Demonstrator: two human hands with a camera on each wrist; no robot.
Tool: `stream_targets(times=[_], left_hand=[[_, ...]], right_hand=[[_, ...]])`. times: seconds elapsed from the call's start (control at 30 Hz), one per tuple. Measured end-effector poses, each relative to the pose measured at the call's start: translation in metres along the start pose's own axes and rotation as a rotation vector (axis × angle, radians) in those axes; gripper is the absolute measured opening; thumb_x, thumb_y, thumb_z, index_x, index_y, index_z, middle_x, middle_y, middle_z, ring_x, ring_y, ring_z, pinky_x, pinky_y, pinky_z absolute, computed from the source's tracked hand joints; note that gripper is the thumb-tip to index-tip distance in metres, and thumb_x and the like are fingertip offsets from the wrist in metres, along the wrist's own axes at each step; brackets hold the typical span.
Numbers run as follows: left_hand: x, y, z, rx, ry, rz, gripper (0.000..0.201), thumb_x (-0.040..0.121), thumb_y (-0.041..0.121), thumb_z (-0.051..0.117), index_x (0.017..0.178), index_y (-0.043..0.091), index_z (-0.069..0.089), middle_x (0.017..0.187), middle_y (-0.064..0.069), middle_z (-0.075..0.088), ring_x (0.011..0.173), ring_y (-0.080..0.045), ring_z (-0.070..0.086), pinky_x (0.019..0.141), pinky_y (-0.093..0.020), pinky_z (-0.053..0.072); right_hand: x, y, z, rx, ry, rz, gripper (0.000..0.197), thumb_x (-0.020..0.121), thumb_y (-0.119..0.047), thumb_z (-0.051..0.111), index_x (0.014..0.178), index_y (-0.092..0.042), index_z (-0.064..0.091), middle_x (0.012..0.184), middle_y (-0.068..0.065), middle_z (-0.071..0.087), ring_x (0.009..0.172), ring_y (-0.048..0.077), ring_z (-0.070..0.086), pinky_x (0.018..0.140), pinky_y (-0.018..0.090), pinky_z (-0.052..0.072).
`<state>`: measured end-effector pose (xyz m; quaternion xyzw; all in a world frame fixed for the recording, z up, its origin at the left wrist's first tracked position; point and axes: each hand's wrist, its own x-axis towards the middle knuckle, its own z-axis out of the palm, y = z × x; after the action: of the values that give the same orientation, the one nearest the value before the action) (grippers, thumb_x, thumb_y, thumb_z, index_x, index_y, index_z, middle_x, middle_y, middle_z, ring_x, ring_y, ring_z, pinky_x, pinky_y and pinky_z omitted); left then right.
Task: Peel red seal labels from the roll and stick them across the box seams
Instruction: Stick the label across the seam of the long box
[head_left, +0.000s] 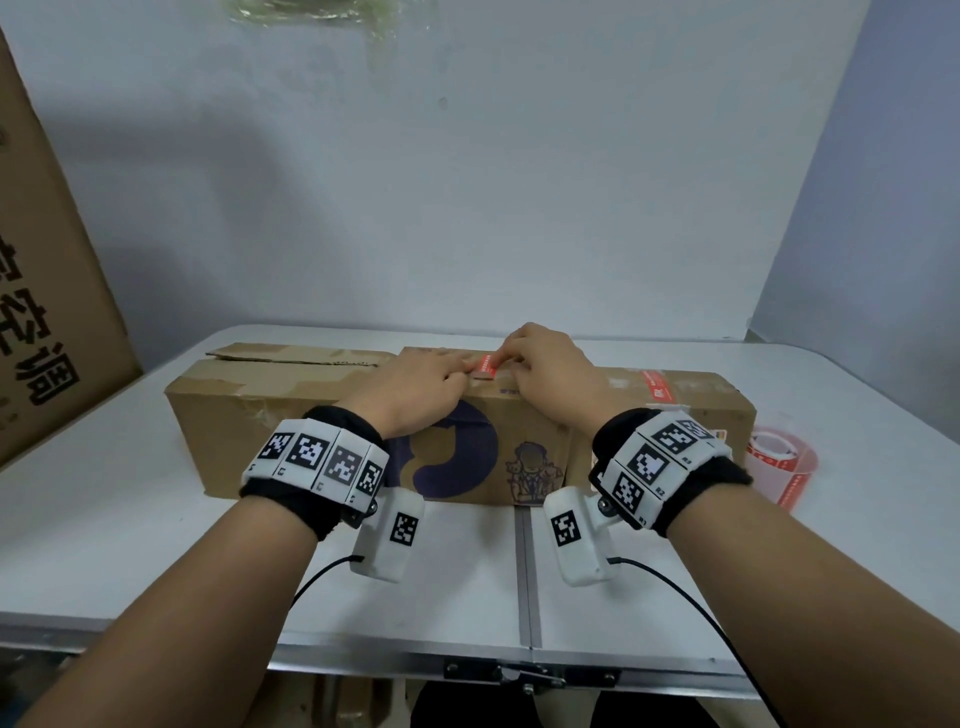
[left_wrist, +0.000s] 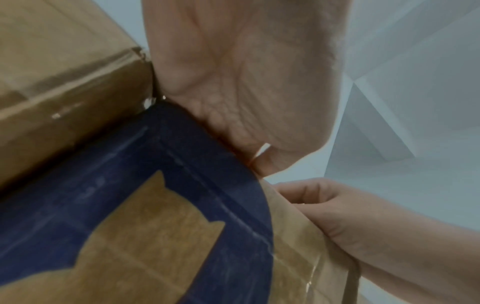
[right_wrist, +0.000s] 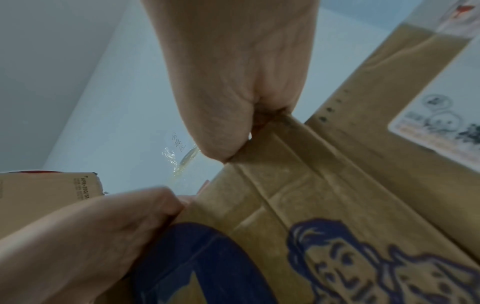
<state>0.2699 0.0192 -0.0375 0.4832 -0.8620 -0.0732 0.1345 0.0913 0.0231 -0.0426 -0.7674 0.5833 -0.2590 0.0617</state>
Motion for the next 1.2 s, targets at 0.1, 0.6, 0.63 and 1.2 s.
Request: stream_targets(times=[0.1, 0.6, 0.63, 1.2], left_hand=[[-0.002, 0.000, 0.004, 0.055, -0.031, 0.027, 0.049, 0.100, 0.024, 0.024, 0.148, 0.030, 0.030, 0.158, 0.006, 0.026, 0.145, -0.012, 0.023, 0.116, -0.030, 0.014], [-0.001, -0.011, 0.015, 0.058, -0.029, 0.008, 0.065, 0.086, 0.042, 0.011, 0.148, 0.034, 0.028, 0.158, 0.009, 0.025, 0.147, -0.011, 0.020, 0.121, -0.040, 0.014], [-0.001, -0.011, 0.015, 0.055, -0.026, 0.006, 0.066, 0.085, 0.042, 0.010, 0.148, 0.034, 0.027, 0.158, 0.009, 0.025, 0.147, -0.011, 0.019, 0.121, -0.040, 0.014], [-0.008, -0.015, 0.009, 0.000, 0.048, 0.068, 0.038, 0.099, 0.038, 0.038, 0.134, 0.039, 0.051, 0.147, 0.020, 0.043, 0.144, -0.011, 0.027, 0.116, -0.037, 0.026]], right_hand=[[-0.008, -0.001, 0.003, 0.023, -0.002, -0.031, 0.028, 0.093, -0.013, 0.052, 0.113, -0.015, 0.071, 0.123, 0.005, 0.057, 0.113, 0.021, 0.055, 0.090, 0.026, 0.041], [-0.026, -0.008, 0.007, -0.032, 0.034, -0.122, 0.045, 0.088, 0.002, 0.042, 0.115, -0.018, 0.072, 0.124, 0.004, 0.062, 0.118, 0.024, 0.055, 0.101, 0.034, 0.042], [-0.028, -0.008, 0.007, -0.035, 0.038, -0.127, 0.046, 0.088, 0.002, 0.042, 0.115, -0.018, 0.072, 0.125, 0.005, 0.063, 0.119, 0.024, 0.055, 0.101, 0.034, 0.041], [-0.033, -0.012, 0.012, 0.166, 0.182, -0.041, 0.036, 0.084, -0.001, 0.046, 0.093, -0.015, 0.077, 0.101, 0.001, 0.070, 0.083, 0.012, 0.056, 0.076, 0.019, 0.036]])
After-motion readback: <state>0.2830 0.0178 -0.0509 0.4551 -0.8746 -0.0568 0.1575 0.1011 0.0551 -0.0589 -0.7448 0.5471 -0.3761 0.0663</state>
